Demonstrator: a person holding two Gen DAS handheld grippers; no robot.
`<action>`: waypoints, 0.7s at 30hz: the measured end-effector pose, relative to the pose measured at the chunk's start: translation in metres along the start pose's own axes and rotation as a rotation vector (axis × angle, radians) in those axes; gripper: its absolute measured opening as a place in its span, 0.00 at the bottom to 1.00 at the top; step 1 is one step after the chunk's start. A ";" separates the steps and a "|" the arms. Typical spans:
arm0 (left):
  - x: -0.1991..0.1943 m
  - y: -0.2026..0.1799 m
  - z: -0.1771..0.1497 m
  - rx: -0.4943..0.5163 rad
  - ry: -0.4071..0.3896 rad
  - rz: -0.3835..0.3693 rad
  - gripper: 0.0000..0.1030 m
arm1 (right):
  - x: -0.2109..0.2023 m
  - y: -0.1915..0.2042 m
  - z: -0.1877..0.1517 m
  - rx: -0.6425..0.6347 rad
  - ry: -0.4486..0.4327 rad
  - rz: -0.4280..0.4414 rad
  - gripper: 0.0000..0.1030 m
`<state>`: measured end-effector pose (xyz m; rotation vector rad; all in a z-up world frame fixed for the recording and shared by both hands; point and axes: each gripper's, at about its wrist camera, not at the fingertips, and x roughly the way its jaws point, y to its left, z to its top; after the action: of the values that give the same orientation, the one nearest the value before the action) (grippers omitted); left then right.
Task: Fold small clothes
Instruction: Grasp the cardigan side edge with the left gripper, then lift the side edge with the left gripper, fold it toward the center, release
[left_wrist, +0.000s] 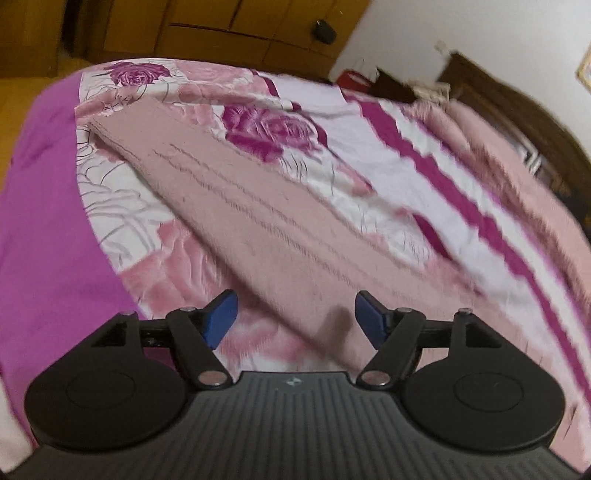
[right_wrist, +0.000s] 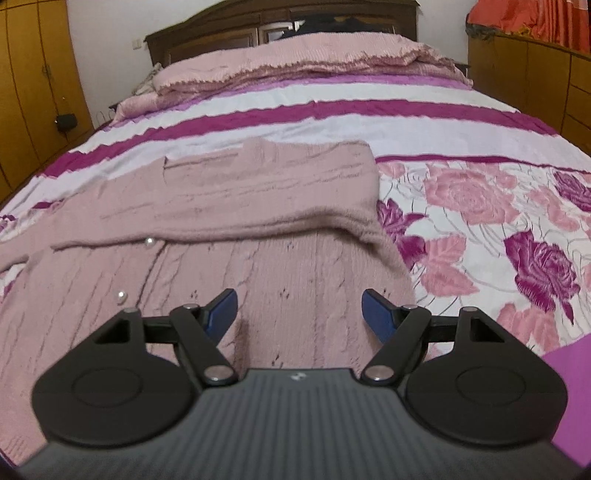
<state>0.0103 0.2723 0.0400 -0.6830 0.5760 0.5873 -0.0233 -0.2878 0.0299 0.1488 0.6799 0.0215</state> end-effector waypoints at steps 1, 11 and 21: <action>0.004 0.002 0.004 -0.012 -0.013 -0.002 0.75 | 0.001 0.002 -0.001 -0.002 0.004 0.000 0.73; 0.036 -0.005 0.027 0.045 -0.074 0.059 0.78 | 0.006 0.025 -0.001 -0.024 0.020 0.011 0.73; 0.014 -0.002 0.036 0.123 -0.158 -0.002 0.10 | -0.014 0.020 0.003 0.002 -0.054 0.010 0.73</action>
<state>0.0315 0.3013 0.0544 -0.5157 0.4603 0.5931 -0.0316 -0.2697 0.0439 0.1542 0.6256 0.0263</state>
